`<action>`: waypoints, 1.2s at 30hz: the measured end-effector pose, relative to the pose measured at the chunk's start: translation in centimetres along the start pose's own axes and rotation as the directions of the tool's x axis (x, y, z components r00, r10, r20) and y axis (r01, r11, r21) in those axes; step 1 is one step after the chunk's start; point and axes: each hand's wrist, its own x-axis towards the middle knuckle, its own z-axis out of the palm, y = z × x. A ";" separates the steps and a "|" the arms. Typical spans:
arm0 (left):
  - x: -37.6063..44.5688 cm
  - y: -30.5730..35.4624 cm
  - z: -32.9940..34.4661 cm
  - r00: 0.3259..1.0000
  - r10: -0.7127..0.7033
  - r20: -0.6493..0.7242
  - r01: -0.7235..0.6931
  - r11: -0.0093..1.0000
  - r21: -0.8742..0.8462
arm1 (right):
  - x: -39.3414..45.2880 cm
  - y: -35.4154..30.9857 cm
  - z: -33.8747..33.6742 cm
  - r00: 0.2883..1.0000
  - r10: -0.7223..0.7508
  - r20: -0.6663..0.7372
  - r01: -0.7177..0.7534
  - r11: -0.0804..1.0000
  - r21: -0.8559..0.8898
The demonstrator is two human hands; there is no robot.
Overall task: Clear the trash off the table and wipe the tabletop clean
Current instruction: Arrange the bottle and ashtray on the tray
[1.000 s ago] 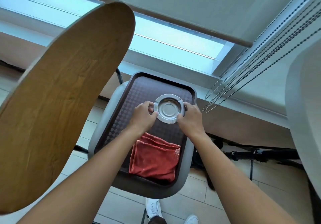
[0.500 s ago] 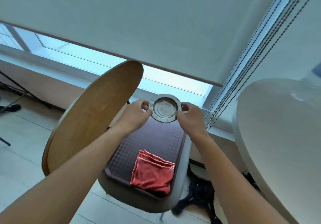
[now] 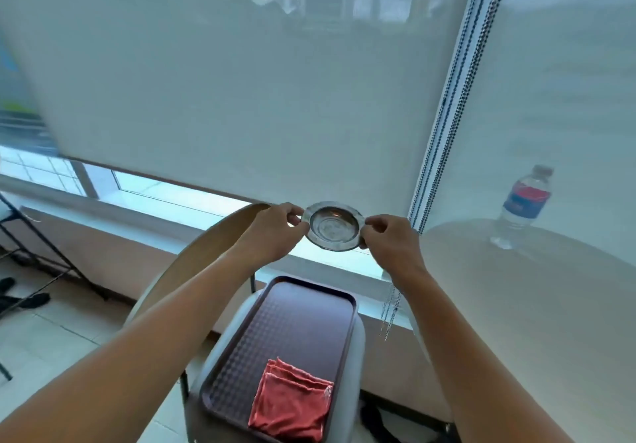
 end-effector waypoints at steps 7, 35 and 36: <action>-0.6 3.6 1.5 0.995 0.081 0.055 -0.082 0.996 0.027 | -1.4 1.0 -4.4 0.998 0.030 -0.054 -0.027 0.998 0.059; -3.2 21.3 22.6 0.865 0.388 0.319 -0.385 0.920 -0.074 | -5.3 14.7 -27.0 0.882 0.275 -0.382 -0.289 0.957 0.022; -3.3 22.0 23.4 0.867 0.381 0.320 -0.379 0.923 -0.072 | -5.2 15.2 -28.0 0.885 0.277 -0.375 -0.291 0.956 0.019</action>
